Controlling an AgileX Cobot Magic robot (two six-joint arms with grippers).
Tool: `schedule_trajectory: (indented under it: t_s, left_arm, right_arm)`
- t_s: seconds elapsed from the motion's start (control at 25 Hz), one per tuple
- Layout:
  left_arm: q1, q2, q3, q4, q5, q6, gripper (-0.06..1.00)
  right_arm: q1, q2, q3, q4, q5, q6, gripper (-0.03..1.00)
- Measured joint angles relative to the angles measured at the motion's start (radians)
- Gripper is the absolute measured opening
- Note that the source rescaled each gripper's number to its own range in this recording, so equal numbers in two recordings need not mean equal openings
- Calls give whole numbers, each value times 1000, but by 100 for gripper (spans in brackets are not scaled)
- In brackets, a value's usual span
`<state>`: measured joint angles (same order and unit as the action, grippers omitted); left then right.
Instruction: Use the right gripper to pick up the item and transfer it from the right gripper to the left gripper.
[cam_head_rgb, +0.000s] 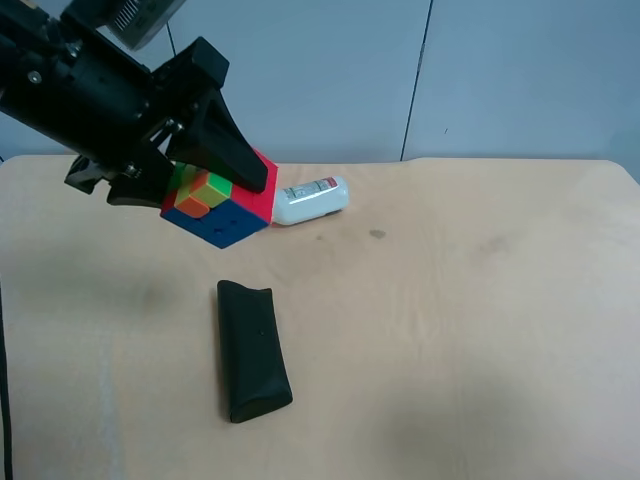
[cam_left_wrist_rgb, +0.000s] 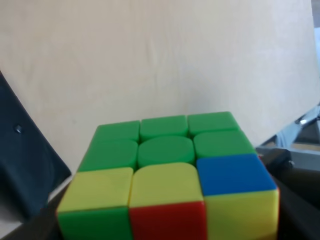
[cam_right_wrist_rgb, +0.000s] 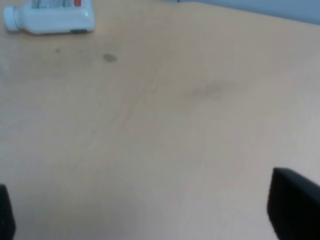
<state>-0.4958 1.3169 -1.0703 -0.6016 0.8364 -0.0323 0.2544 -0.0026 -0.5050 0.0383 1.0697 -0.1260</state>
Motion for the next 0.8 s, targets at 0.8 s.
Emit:
schedule_trajectory:
  t_s: [0.8]
  left_arm:
    - [88, 20, -149, 742, 210, -144, 0]
  right_arm:
    - [0, 0, 0, 0, 0, 0, 100]
